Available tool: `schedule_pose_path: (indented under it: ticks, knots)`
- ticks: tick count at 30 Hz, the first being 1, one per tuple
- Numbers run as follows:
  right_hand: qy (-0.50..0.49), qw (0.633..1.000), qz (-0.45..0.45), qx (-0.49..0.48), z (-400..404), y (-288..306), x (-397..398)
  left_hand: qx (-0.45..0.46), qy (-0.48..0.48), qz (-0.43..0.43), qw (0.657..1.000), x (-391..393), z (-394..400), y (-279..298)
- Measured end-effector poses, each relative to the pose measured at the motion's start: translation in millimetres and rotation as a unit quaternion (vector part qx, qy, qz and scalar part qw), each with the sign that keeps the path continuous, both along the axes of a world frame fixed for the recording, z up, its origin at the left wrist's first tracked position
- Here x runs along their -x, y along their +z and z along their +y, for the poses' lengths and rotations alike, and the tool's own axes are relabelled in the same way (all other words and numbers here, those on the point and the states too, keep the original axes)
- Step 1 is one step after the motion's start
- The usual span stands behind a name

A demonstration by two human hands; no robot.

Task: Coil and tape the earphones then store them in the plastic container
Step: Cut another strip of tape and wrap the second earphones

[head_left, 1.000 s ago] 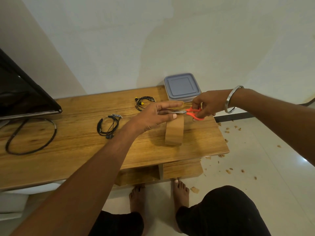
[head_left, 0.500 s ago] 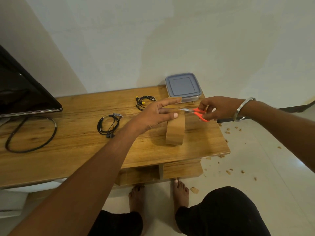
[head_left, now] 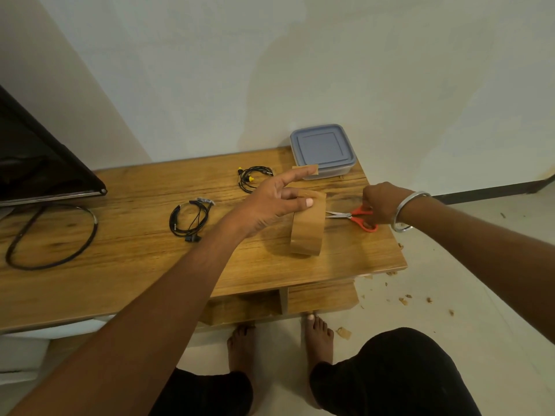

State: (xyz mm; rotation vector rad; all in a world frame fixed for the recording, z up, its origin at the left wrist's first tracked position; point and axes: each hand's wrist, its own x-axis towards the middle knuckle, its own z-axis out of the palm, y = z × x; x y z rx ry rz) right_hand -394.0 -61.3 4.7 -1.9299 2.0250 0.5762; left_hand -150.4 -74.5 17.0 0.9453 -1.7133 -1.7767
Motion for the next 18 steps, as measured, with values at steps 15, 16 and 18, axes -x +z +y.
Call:
schedule_pose_path:
  ticks: [15, 16, 18]
  knots:
    - [0.082, 0.904, -0.365, 0.206, 7, -8, -59, -0.019, 0.09, 0.044, 0.995, -2, -3, -9]
    - [0.086, 0.904, -0.363, 0.208, 7, -8, -60, -0.02, 0.098, 0.043, 0.994, -3, -4, -10]
    - [0.094, 0.903, -0.364, 0.208, 6, -8, -61, -0.015, 0.107, 0.037, 0.993, -4, -6, -11]
